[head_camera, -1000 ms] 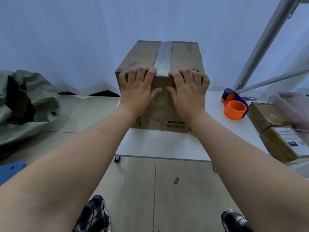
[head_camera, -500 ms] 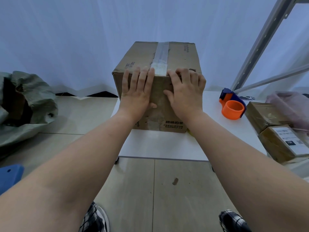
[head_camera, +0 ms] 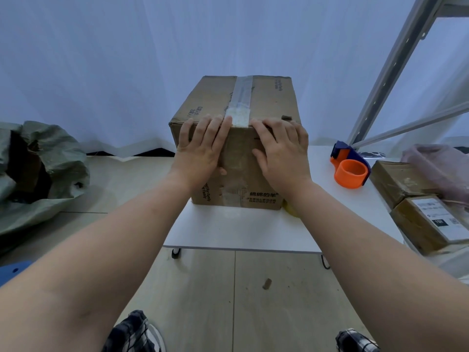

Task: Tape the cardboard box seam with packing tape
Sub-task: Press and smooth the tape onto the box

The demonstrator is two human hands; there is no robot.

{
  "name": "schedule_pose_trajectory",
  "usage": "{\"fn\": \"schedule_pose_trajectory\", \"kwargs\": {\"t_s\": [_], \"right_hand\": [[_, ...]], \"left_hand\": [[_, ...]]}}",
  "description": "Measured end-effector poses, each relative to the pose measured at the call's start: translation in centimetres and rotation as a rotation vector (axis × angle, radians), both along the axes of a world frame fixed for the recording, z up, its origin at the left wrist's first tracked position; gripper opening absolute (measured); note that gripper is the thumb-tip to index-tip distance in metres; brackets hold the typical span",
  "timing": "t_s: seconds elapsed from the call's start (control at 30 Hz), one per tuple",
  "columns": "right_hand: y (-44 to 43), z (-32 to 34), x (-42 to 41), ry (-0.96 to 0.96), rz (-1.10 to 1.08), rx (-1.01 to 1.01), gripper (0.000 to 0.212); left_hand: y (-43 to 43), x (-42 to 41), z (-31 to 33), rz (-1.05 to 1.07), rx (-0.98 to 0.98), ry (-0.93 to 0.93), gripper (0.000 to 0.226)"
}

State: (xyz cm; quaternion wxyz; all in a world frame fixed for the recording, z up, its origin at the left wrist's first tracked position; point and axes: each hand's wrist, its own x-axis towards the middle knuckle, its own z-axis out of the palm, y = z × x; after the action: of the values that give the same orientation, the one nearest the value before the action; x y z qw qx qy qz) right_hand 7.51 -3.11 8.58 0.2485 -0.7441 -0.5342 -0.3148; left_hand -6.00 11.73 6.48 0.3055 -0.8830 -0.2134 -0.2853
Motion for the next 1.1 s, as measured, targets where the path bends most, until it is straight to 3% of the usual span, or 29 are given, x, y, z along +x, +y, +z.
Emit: {"fn": "schedule_pose_trajectory", "kwargs": {"t_s": [0.17,0.3,0.4,0.53,0.7,0.77,0.9,1.1], "right_hand": [[0.0,0.5,-0.1,0.041,-0.019,0.008,0.037],[0.1,1.8,-0.1,0.175,0.011,0.023,0.029],[0.0,2.0,0.2,0.211,0.050,0.018,0.028],[-0.2,1.4,0.1,0.178,0.049,0.008,0.032],[-0.8,2.0,-0.6,0.223,0.051,-0.070,0.037],[-1.0,2.3,-0.4,0.273,-0.012,-0.151,0.043],[-1.1,1.9,0.0,0.464,-0.046,-0.190,0.058],[1.3,2.4,0.8,0.451,-0.025,-0.245,0.058]], "left_hand": [[-2.6,1.9,2.7,-0.164,-0.274,-0.166,0.063],[-2.3,2.8,4.5,-0.151,-0.260,-0.025,0.061],[-1.0,2.8,3.4,-0.147,-0.130,0.065,0.073],[-1.3,3.0,1.8,-0.065,-0.059,0.004,0.091],[-3.1,2.9,0.6,0.106,-0.099,0.055,0.125],[-3.3,2.7,0.9,0.108,-0.125,0.078,0.129],[-2.2,1.4,2.9,-0.055,-0.186,0.058,0.095],[-0.8,0.7,5.7,-0.035,-0.349,0.128,0.065]]}}
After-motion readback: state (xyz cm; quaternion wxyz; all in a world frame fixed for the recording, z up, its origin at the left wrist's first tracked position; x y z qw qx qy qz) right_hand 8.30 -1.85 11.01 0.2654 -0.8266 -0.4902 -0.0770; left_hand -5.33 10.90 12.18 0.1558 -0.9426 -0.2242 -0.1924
